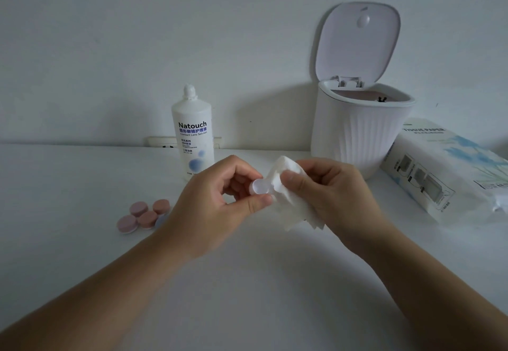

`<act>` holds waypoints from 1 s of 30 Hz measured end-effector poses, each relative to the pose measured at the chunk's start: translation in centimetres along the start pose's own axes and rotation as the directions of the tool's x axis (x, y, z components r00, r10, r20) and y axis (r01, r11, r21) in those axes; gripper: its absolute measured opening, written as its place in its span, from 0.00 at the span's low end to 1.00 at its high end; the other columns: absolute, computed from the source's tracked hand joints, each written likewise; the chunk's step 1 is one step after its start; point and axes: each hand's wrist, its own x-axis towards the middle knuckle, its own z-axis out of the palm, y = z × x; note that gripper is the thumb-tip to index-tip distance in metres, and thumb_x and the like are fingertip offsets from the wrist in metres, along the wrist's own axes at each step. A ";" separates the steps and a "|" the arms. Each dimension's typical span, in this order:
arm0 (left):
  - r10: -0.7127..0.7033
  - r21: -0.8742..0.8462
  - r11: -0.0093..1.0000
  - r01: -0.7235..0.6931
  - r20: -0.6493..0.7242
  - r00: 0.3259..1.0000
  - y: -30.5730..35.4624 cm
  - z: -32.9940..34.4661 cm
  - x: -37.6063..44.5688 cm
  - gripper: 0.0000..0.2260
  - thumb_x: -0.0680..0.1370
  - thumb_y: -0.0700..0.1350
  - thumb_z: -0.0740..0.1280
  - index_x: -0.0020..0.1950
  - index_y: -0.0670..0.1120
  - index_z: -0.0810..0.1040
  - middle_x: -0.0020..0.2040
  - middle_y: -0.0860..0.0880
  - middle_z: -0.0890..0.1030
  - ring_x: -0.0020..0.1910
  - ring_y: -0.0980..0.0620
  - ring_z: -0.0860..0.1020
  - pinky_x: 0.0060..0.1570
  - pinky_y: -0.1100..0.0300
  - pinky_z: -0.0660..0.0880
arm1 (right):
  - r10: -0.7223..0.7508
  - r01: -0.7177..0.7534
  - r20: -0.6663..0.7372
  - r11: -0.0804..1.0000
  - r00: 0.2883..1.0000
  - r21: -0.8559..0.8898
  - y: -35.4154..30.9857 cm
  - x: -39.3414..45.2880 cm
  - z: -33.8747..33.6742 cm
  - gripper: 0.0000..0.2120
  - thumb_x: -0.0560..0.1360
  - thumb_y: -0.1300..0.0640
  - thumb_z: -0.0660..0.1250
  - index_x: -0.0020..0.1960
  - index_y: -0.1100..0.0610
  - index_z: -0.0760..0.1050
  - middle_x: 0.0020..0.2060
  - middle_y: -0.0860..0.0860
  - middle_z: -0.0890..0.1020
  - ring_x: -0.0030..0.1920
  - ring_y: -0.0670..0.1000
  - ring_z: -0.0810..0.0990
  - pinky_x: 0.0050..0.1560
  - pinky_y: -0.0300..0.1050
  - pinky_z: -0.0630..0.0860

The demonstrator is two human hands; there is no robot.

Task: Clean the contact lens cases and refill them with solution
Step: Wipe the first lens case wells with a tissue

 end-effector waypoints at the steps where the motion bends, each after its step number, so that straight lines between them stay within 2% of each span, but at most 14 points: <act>1: -0.013 -0.015 1.000 0.013 -0.006 1.000 -0.1 -0.1 0.1 0.09 0.70 0.53 0.75 0.47 0.53 0.80 0.41 0.51 0.83 0.39 0.52 0.81 0.43 0.60 0.78 | -0.027 0.027 -0.037 1.000 0.999 -0.009 0.0 0.0 0.0 0.05 0.78 0.56 0.72 0.44 0.52 0.86 0.31 0.53 0.85 0.24 0.48 0.78 0.22 0.37 0.69; 4: -0.046 -0.038 0.998 0.046 -0.014 0.999 -0.1 -0.7 0.2 0.08 0.71 0.55 0.74 0.46 0.54 0.81 0.41 0.53 0.83 0.40 0.55 0.81 0.42 0.64 0.77 | -0.054 0.053 -0.170 0.999 0.984 -0.009 0.1 0.5 -0.7 0.06 0.78 0.57 0.71 0.44 0.54 0.85 0.31 0.58 0.83 0.25 0.50 0.75 0.20 0.40 0.68; 6: -0.075 -0.038 0.997 0.074 -0.022 0.997 -0.1 -1.0 0.3 0.08 0.71 0.55 0.75 0.45 0.54 0.81 0.41 0.53 0.84 0.40 0.54 0.80 0.42 0.62 0.78 | -0.054 0.049 -0.233 0.998 0.971 -0.025 0.0 0.9 -1.7 0.05 0.78 0.57 0.71 0.45 0.55 0.85 0.33 0.61 0.82 0.26 0.51 0.76 0.20 0.41 0.70; 9: -0.120 -0.030 0.992 0.119 -0.031 0.992 -0.3 -1.1 0.5 0.06 0.71 0.53 0.75 0.44 0.54 0.82 0.40 0.53 0.84 0.40 0.55 0.80 0.41 0.64 0.76 | -0.051 0.031 -0.282 0.997 0.958 -0.075 0.0 1.1 -3.4 0.06 0.78 0.56 0.70 0.45 0.51 0.85 0.31 0.53 0.82 0.27 0.48 0.77 0.22 0.41 0.72; 12: -0.147 -0.024 0.989 0.147 -0.027 0.989 -0.4 -1.2 0.6 0.06 0.71 0.55 0.75 0.43 0.55 0.82 0.40 0.52 0.83 0.38 0.56 0.79 0.39 0.65 0.75 | -0.110 0.038 -0.277 0.967 0.954 -0.252 0.0 0.7 -5.2 0.05 0.77 0.51 0.70 0.45 0.45 0.85 0.31 0.48 0.83 0.26 0.45 0.77 0.23 0.38 0.71; 14: -0.143 -0.010 0.990 0.143 -0.024 0.989 -0.5 -1.3 0.6 0.09 0.70 0.58 0.74 0.43 0.56 0.82 0.39 0.52 0.83 0.36 0.56 0.78 0.37 0.67 0.74 | -0.205 0.066 -0.256 0.884 0.945 -0.463 0.3 0.1 -6.4 0.04 0.77 0.50 0.70 0.45 0.43 0.83 0.34 0.44 0.83 0.29 0.42 0.78 0.28 0.33 0.72; 15: -0.136 0.002 0.991 0.137 -0.020 0.990 -0.6 -1.3 0.6 0.10 0.69 0.60 0.74 0.43 0.56 0.82 0.39 0.53 0.82 0.35 0.54 0.78 0.36 0.68 0.74 | -0.263 0.088 -0.215 0.800 0.941 -0.593 0.4 -0.3 -6.9 0.04 0.77 0.52 0.70 0.45 0.44 0.83 0.36 0.44 0.82 0.34 0.42 0.79 0.33 0.30 0.72; 17: -0.116 0.030 0.993 0.116 -0.006 0.993 -0.7 -1.2 0.5 0.11 0.69 0.62 0.73 0.44 0.57 0.82 0.39 0.55 0.81 0.36 0.50 0.77 0.35 0.70 0.72 | -0.331 0.139 -0.072 0.572 0.941 -0.808 0.9 -1.2 -7.4 0.05 0.77 0.56 0.70 0.50 0.48 0.84 0.40 0.44 0.80 0.40 0.45 0.79 0.41 0.39 0.76; 19: -0.099 0.055 0.994 0.098 0.010 0.995 -0.8 -1.0 0.5 0.11 0.69 0.62 0.73 0.44 0.58 0.82 0.40 0.57 0.80 0.36 0.49 0.76 0.36 0.71 0.71 | -0.267 0.127 0.012 0.419 0.964 -0.899 1.4 -1.9 -7.7 0.09 0.78 0.57 0.69 0.56 0.50 0.83 0.45 0.47 0.80 0.43 0.53 0.80 0.41 0.51 0.79; 20: -0.097 0.064 0.993 0.096 0.013 0.995 -0.8 -1.0 0.5 0.10 0.69 0.62 0.73 0.44 0.58 0.82 0.39 0.58 0.80 0.36 0.48 0.76 0.36 0.70 0.71 | -0.206 0.100 0.021 0.380 0.978 -0.919 1.4 -2.1 -7.7 0.10 0.78 0.56 0.68 0.58 0.49 0.83 0.48 0.47 0.80 0.45 0.54 0.81 0.42 0.53 0.80; 24: -0.089 0.075 0.993 0.087 0.020 0.996 -1.0 -1.0 0.4 0.11 0.68 0.62 0.73 0.45 0.59 0.82 0.40 0.57 0.80 0.36 0.48 0.75 0.36 0.68 0.71 | 0.033 0.046 0.061 0.334 0.998 -0.941 0.9 -2.2 -7.8 0.10 0.79 0.44 0.64 0.58 0.40 0.78 0.50 0.40 0.78 0.50 0.47 0.79 0.47 0.46 0.76; 27: -0.089 0.073 0.994 0.087 0.024 0.996 -1.0 -0.9 0.4 0.11 0.68 0.63 0.73 0.45 0.59 0.82 0.40 0.57 0.80 0.37 0.48 0.75 0.37 0.68 0.71 | 0.167 0.092 0.127 0.203 0.978 -0.975 0.0 -1.4 -7.8 0.24 0.71 0.27 0.62 0.62 0.37 0.74 0.53 0.36 0.75 0.53 0.42 0.75 0.52 0.42 0.74; 28: -0.091 0.077 0.993 0.089 0.023 0.996 -1.0 -0.9 0.4 0.11 0.68 0.63 0.73 0.45 0.59 0.82 0.41 0.57 0.80 0.37 0.49 0.75 0.37 0.68 0.71 | 0.178 0.114 0.148 0.189 0.973 -0.975 -0.4 -1.1 -7.7 0.30 0.67 0.23 0.59 0.63 0.36 0.72 0.53 0.35 0.75 0.53 0.41 0.74 0.53 0.42 0.73; 30: -0.098 0.083 0.992 0.096 0.023 0.995 -1.0 -0.8 0.4 0.10 0.68 0.60 0.75 0.45 0.58 0.82 0.41 0.56 0.80 0.37 0.49 0.75 0.37 0.67 0.71 | 0.158 0.141 0.184 0.248 0.970 -0.958 -1.4 -0.5 -7.2 0.37 0.61 0.16 0.55 0.63 0.34 0.71 0.52 0.33 0.74 0.52 0.37 0.72 0.52 0.41 0.72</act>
